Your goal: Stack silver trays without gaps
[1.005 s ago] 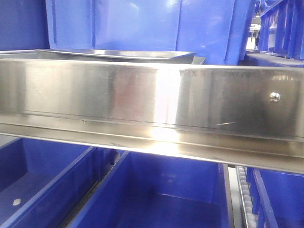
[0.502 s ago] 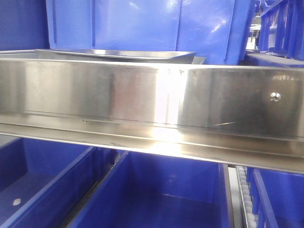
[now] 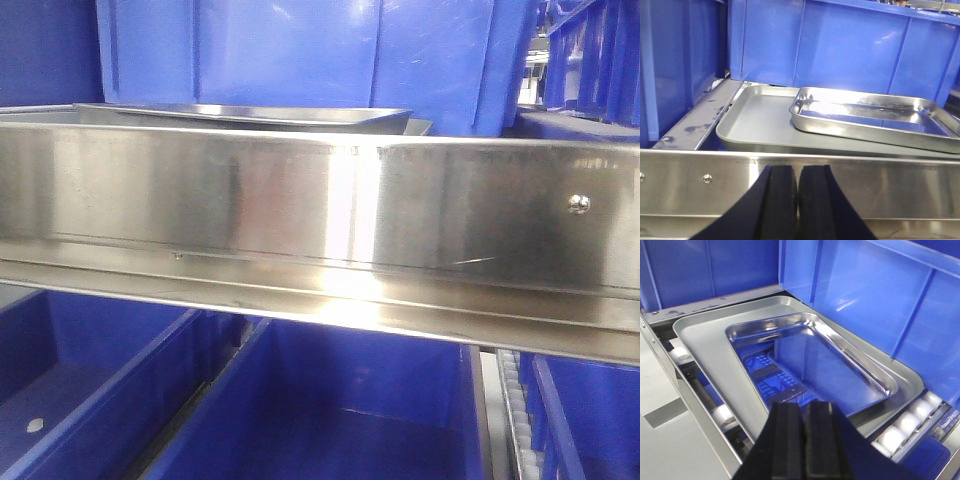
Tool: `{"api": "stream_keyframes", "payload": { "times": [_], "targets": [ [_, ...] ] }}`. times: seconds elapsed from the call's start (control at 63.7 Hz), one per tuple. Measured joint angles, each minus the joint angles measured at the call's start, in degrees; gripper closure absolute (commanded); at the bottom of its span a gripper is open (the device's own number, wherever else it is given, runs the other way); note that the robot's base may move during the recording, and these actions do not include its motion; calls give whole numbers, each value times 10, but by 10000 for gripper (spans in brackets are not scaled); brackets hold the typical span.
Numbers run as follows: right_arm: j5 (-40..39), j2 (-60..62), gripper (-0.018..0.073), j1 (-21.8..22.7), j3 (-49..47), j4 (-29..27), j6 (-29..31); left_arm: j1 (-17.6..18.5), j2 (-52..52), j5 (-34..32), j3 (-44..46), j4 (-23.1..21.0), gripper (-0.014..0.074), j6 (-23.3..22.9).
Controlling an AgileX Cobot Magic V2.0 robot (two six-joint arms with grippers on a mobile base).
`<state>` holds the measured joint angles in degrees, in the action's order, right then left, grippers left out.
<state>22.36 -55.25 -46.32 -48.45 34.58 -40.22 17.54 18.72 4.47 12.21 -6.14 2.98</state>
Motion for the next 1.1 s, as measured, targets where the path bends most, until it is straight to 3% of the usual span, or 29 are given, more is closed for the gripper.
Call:
{"api": "stream_keyframes", "payload": {
  "times": [0.078, 0.22, 0.33, 0.408, 0.534, 0.612, 0.989, 1.099],
  "targets": [
    [0, 0, 639, 0, 0, 0, 0, 0, 0, -10, 0, 16, 593, 0],
    [0, 0, 639, 0, 0, 0, 0, -3, -13, -25, -1, 104, 593, 1],
    [-1, 0, 639, 0, 0, 0, 0, -32, -54, -35, -23, 137, 593, 1],
    [-1, 0, 639, 0, 0, 0, 0, -73, -96, -35, -50, 133, 593, 1],
    [-2, 0, 639, 0, 0, 0, 0, -135, -166, -45, -96, 82, 593, -1],
    [-4, 0, 639, 0, 0, 0, 0, -155, -182, -53, -115, 54, 593, -1],
    [-7, 0, 639, 0, 0, 0, 0, -164, -184, -34, -123, 32, 593, -1],
    [-7, 0, 639, 0, 0, 0, 0, -164, -184, -33, -123, 68, 593, -1]
  ]
}}
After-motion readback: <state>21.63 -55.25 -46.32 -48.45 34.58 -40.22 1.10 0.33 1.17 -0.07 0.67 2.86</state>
